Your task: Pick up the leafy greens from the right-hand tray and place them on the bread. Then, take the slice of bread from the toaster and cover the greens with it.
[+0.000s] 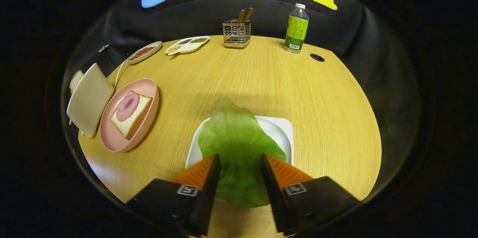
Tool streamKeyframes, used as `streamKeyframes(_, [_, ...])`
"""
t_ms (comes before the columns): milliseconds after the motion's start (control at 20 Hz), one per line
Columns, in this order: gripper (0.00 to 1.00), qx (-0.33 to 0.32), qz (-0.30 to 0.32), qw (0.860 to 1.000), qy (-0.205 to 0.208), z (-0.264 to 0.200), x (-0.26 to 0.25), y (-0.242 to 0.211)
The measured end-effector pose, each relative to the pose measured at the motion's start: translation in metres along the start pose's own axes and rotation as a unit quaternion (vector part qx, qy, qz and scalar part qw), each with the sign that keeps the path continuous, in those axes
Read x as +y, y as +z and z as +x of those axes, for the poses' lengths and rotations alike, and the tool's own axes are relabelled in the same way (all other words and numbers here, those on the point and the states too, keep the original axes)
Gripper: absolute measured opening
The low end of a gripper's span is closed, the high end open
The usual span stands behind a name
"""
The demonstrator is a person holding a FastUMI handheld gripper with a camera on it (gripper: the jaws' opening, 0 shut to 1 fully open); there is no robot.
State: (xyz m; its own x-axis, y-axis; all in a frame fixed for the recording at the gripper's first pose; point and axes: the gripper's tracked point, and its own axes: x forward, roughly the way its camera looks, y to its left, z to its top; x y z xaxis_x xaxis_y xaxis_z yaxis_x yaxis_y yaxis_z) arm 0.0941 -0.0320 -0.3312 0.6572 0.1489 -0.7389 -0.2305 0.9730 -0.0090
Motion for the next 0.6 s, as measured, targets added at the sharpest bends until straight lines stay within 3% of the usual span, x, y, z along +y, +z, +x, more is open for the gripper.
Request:
streamKeyframes(100, [0.33, 0.0, 0.001, 1.0, 0.0, -0.001, 0.002, -0.001])
streamKeyframes(200, [0.14, -0.005, -0.01, 1.0, 0.006, -0.002, 0.004, 0.0])
streamKeyframes(400, [0.05, 0.001, -0.015, 0.999, 0.032, 0.0, 0.005, -0.001])
streamKeyframes(600, [0.05, 0.01, -0.052, 0.998, 0.029, -0.008, 0.007, 0.003])
